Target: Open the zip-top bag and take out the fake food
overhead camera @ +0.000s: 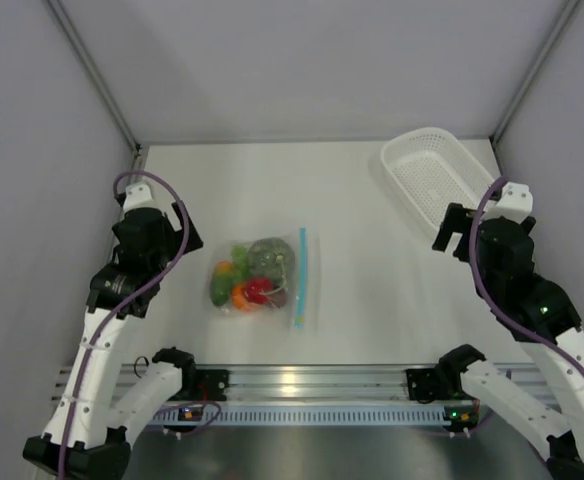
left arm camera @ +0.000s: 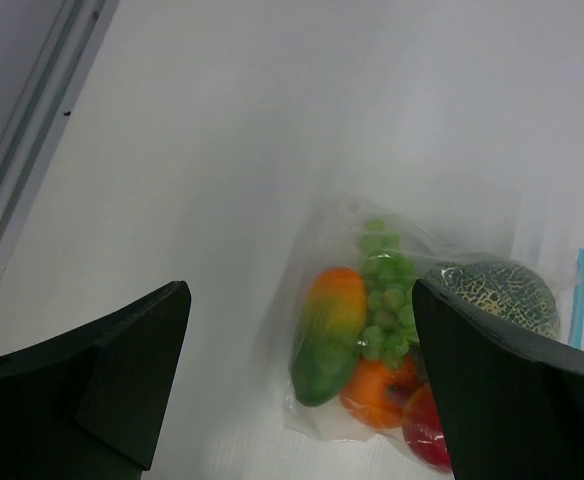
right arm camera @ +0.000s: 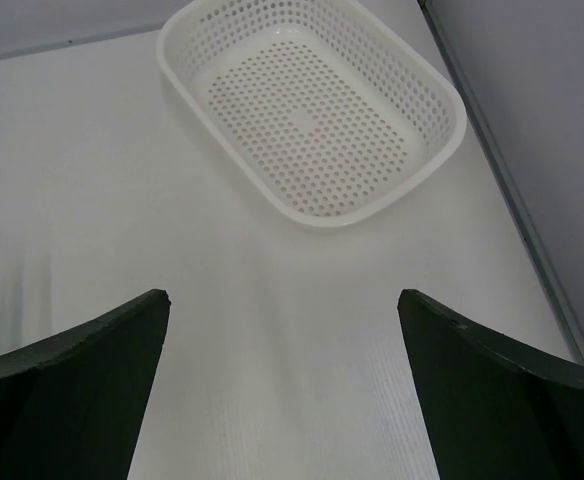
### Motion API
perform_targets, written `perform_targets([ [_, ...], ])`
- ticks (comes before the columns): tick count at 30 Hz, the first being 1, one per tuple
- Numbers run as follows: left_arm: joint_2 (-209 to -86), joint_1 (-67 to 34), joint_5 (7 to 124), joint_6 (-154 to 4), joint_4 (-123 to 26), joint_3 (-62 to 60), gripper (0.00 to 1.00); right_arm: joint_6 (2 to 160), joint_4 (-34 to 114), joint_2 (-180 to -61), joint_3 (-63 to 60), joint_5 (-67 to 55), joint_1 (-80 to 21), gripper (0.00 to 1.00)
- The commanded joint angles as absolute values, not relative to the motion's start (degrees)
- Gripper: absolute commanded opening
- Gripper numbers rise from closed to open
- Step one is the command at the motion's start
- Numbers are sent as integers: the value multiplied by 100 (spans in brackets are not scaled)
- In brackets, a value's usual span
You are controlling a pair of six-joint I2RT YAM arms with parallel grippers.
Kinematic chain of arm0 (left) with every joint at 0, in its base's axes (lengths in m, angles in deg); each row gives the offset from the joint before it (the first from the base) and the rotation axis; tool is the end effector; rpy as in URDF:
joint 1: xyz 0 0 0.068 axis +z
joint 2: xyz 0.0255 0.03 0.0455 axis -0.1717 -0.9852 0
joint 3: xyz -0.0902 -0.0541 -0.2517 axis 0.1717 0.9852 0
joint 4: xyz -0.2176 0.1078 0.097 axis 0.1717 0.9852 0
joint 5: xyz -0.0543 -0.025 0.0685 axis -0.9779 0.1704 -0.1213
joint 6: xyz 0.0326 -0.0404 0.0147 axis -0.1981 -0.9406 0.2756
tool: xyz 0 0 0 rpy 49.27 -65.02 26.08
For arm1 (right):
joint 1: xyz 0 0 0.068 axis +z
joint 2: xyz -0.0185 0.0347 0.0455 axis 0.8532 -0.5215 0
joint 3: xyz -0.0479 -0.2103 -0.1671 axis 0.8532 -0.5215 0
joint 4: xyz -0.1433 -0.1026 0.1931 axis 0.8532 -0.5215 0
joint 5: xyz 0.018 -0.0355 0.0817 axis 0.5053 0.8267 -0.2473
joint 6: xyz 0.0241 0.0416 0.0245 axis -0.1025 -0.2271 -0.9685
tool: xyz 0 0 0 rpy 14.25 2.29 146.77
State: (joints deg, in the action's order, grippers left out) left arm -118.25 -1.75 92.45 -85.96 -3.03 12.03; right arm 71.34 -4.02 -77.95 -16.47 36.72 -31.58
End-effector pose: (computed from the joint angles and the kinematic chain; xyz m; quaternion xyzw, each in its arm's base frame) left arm 0.1526 -0.0198 0.3633 -0.1621 0.8442 -0.0111 0.5108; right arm 0.1109 0.0336 0.3855 0.0920 0.8063 -0.0373 0.5831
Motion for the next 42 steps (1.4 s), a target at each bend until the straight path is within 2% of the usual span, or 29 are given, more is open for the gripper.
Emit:
perform_targets([
  [1, -11905, -181, 9532, -8791, -554, 1254, 99, 7004, -379, -7856, -1566, 3860, -3097, 100],
  [16, -12721, -285, 8645, -8747, -360, 789, 98, 6590, 43, -7970, -2067, 3272, -3106, 99],
  [19, -13142, -785, 9099, -8844, -360, 622, 98, 6555, 149, -7961, -2181, 3263, -3097, 99],
  [25, -14057, -2490, 10313, -9344, -79, 235, 98, 6581, 96, -7909, -2207, 3219, -3097, 100],
  [33, -15856, -4450, 11771, -9854, 377, -564, 96, 6678, -62, -7706, -2225, 3201, -3097, 99],
  [38, -16676, -5206, 12029, -10101, 747, -1118, 94, 6774, -132, -7566, -2234, 3298, -3106, 100],
  [42, -17177, -5497, 11967, -10311, 940, -1355, 88, 6818, -124, -7478, -2190, 3272, -3097, 99],
])
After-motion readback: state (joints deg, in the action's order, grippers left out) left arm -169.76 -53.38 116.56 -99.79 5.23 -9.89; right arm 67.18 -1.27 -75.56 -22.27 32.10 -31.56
